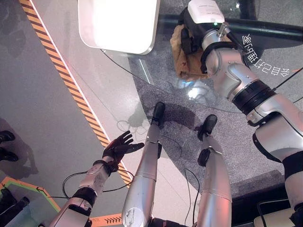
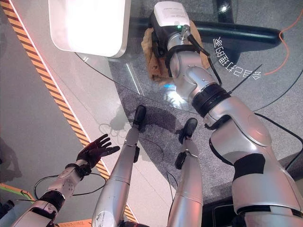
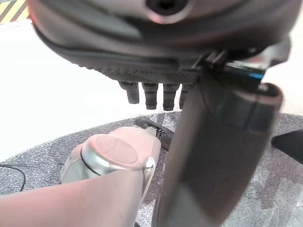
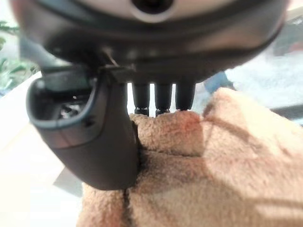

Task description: Wipe the table with a cloth and put it in the basket.

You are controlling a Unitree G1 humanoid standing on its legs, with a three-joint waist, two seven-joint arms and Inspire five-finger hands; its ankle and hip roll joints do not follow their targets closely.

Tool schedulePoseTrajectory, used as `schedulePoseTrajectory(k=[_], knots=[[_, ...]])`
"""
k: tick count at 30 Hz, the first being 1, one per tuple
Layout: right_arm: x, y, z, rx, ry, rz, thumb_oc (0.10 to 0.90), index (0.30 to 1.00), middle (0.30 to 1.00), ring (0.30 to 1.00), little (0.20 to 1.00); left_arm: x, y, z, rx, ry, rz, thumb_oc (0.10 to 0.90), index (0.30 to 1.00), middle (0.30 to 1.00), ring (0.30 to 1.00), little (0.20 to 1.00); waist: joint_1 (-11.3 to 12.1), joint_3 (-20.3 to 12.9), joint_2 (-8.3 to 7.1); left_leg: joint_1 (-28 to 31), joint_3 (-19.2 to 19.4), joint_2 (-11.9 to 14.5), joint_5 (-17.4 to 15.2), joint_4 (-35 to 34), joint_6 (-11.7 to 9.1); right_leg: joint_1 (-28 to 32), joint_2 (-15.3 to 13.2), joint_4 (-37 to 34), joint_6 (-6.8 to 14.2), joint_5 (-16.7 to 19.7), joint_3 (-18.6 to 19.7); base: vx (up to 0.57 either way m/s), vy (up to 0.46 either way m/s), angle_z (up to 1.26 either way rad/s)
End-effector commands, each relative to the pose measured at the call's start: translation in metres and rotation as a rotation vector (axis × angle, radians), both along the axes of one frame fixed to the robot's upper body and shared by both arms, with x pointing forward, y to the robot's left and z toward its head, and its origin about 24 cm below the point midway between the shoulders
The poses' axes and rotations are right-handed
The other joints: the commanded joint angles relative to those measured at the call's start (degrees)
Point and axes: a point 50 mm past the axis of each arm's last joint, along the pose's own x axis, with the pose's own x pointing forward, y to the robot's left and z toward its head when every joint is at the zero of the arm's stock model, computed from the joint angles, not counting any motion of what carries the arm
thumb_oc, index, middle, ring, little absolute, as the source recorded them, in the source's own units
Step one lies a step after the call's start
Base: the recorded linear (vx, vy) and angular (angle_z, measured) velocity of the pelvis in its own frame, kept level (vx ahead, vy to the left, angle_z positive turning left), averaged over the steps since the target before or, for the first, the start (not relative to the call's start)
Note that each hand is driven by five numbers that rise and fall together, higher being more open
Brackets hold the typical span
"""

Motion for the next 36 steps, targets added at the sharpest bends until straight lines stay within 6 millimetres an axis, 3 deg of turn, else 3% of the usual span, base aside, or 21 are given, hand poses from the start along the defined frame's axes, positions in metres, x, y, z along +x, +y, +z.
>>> schedulePoseTrajectory(k=[1, 21, 32, 36], knots=[[-0.020, -0.047, 0.070, -0.016, -0.307, -0.200, 0.100, 0.300, 0.300, 0.300, 0.200, -0.019, 0.020, -0.011, 0.051, 0.054, 0.015, 0.800, 0.900, 0.900, 0.900, 0.900, -0.16, -0.56, 1.44, -0.25, 5.46, -4.45, -2.35, 1.11, 6.72, 3.38, 0.80, -3.12, 0.48, -0.78, -5.51, 0.00, 0.010, 0.03], [-0.053, -0.152, 0.103, 0.049, -0.507, -0.640, 0.100, 0.300, 0.300, 0.300, 0.200, -0.021, 0.039, -0.005, 0.039, 0.050, 0.044, 0.800, 0.900, 0.900, 0.900, 0.900, -1.15, -0.56, 1.09, -0.54, 5.60, -3.97, -2.77, 1.15, 7.04, 3.26, 0.82, -3.23, 0.49, -0.93, -5.14, 0.00, 0.002, 0.01], [-0.073, -0.199, 0.100, 0.144, -0.525, -0.807, 0.100, 0.300, 0.300, 0.300, 0.200, -0.020, 0.054, 0.002, 0.036, 0.051, 0.075, 0.800, 0.900, 0.900, 0.900, 0.900, -2.47, -0.56, 0.23, -0.26, 6.03, -3.31, -2.94, 1.10, 7.06, 3.59, 1.51, -3.33, 0.30, -1.06, -4.52, 0.00, 0.000, 0.00], [-0.077, -0.206, 0.099, 0.161, -0.531, -0.829, 0.100, 0.300, 0.300, 0.300, 0.200, -0.019, 0.057, 0.004, 0.035, 0.050, 0.081, 0.800, 0.900, 0.900, 0.900, 0.900, -2.74, -0.56, 0.12, -0.11, 6.14, -3.17, -2.97, 1.03, 7.02, 3.71, 1.64, -3.37, 0.26, -1.14, -4.37, 0.00, 0.000, 0.00]])
